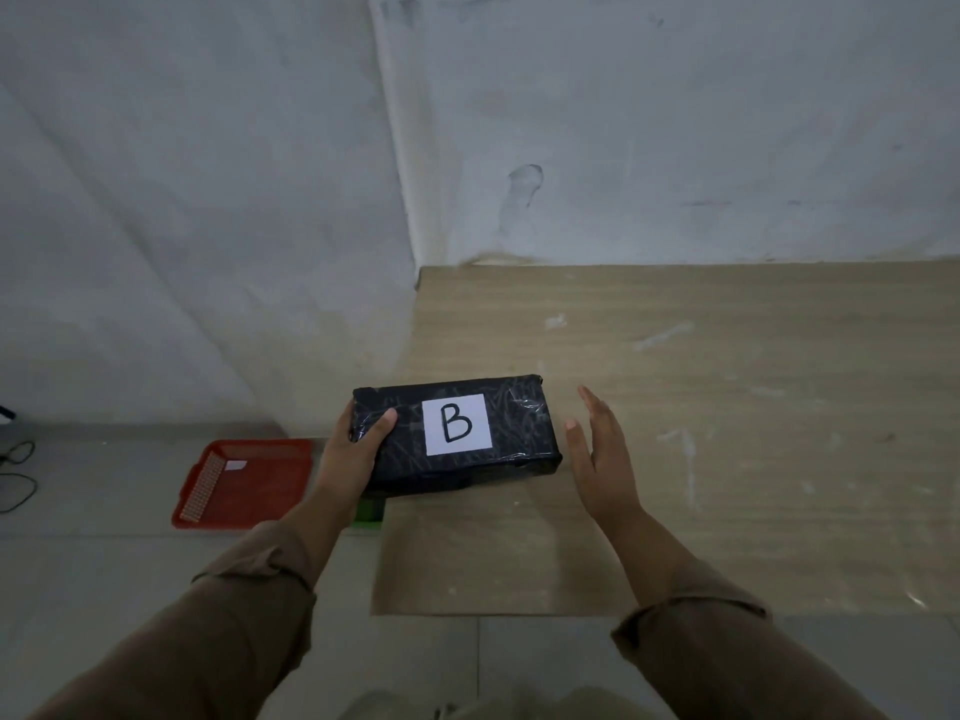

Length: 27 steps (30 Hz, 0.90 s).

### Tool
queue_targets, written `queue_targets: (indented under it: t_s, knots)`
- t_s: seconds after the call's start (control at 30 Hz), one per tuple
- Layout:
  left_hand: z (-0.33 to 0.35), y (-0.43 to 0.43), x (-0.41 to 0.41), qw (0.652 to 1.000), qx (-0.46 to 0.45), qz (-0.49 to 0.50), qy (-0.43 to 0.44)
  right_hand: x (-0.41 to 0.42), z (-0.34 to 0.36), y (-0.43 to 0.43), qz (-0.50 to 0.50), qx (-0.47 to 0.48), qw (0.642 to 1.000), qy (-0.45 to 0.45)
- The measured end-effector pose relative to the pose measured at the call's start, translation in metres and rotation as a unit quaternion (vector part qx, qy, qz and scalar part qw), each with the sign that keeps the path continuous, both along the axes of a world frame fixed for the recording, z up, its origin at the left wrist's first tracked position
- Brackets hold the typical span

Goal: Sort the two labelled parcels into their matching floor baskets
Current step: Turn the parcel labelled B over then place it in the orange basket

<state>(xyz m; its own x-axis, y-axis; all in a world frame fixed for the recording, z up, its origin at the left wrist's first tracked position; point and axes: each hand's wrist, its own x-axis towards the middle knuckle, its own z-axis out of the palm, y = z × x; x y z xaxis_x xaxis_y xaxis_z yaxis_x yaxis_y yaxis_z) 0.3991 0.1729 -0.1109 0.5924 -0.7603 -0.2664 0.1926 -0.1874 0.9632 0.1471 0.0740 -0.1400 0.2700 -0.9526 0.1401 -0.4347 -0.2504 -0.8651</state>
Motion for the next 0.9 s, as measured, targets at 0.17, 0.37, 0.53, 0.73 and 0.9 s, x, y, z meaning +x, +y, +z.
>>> queue_targets:
  t_s: [0.17,0.37,0.53,0.73,0.9]
  knots:
    - [-0.008,0.019,0.039,1.0,0.012,0.018,0.021,0.041,-0.002,0.022,0.018,0.015,1.0,0.015]
    - [-0.018,0.032,0.073,0.998,0.02,0.047,0.022,0.085,0.007,0.016,0.061,-0.003,0.997,0.036]
    - [-0.023,0.048,0.113,0.997,0.026,0.063,0.029,0.134,0.01,0.016,0.092,-0.007,0.995,0.048]
    - [-0.027,0.066,0.195,0.998,0.024,0.053,0.018,0.213,0.005,0.032,0.081,-0.013,0.996,0.023]
    - [-0.022,0.079,0.281,1.0,0.002,0.004,-0.003,0.294,-0.001,0.063,0.022,-0.006,1.0,0.006]
